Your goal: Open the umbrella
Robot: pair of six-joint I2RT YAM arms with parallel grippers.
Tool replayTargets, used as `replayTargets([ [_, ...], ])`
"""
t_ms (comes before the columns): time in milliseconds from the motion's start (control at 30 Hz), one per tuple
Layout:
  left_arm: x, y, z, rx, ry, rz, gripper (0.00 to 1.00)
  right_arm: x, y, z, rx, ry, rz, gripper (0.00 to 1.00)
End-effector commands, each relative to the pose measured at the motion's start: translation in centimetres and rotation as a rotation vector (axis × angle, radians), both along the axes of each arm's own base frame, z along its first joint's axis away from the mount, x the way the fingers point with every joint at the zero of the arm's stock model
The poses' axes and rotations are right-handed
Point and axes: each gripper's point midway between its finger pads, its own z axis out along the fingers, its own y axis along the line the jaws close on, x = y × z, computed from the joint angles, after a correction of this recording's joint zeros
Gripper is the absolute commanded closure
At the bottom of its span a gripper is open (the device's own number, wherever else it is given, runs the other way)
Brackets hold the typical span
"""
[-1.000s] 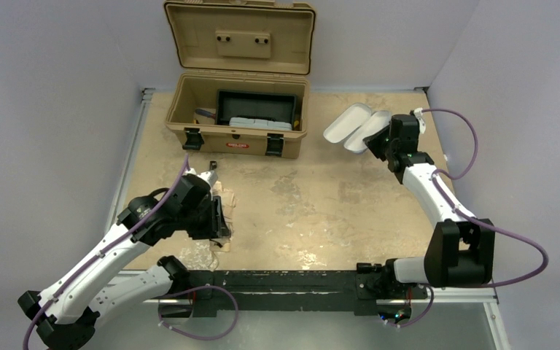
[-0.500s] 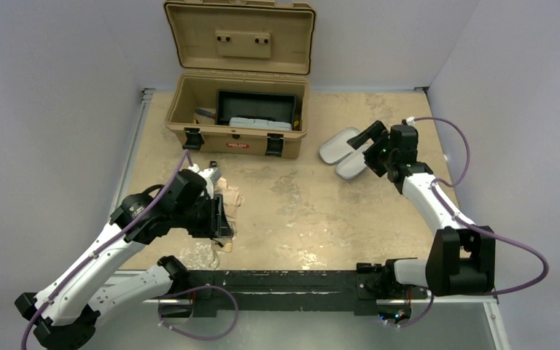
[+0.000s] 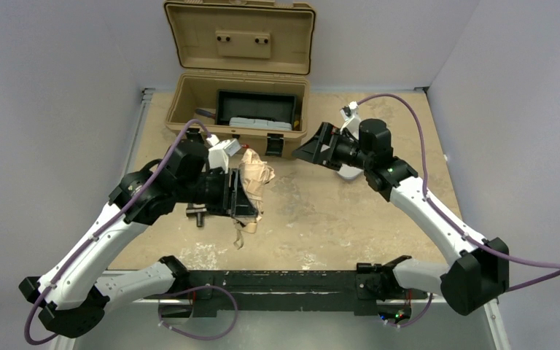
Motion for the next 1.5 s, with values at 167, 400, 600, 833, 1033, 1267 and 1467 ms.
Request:
replayTargets([
  [167, 0.1, -4.2, 5.9, -0.267, -0.048, -0.136, 1.00, -5.9, 5.7, 14.0, 0.288, -0.264, 0.262, 0.01],
  [400, 0.5, -5.2, 6.9, -0.324, -0.038, -0.135, 1.00, -6.0, 8.5, 12.8, 0.249, -0.215, 0.289, 0.01],
  [600, 0.6, -5.3, 7.0, -0.319, -0.042, -0.138, 1.00, -6.2, 10.1, 10.9, 0.186, -0.189, 0.328, 0.15],
  [833, 1.4, -4.9, 6.8, -0.285, -0.068, -0.093, 0.98, -6.8, 10.2, 10.8, 0.179, -0.192, 0.366, 1.00],
  [1033, 1.7, -3.8, 6.7, -0.262, -0.097, -0.028, 0.14, -7.3, 9.8, 12.4, 0.213, -0.184, 0.357, 1.00],
  [1267, 0.7, -2.2, 8.2, -0.369, -0.182, 0.021, 0.00, -6.5, 8.9, 18.3, 0.295, -0.264, 0.339, 1.00],
  [1467, 0.4, -2.0, 9.7, -0.523, -0.243, 0.046, 0.00, -8.3, 8.4, 22.0, 0.410, -0.288, 0.420, 1.00],
])
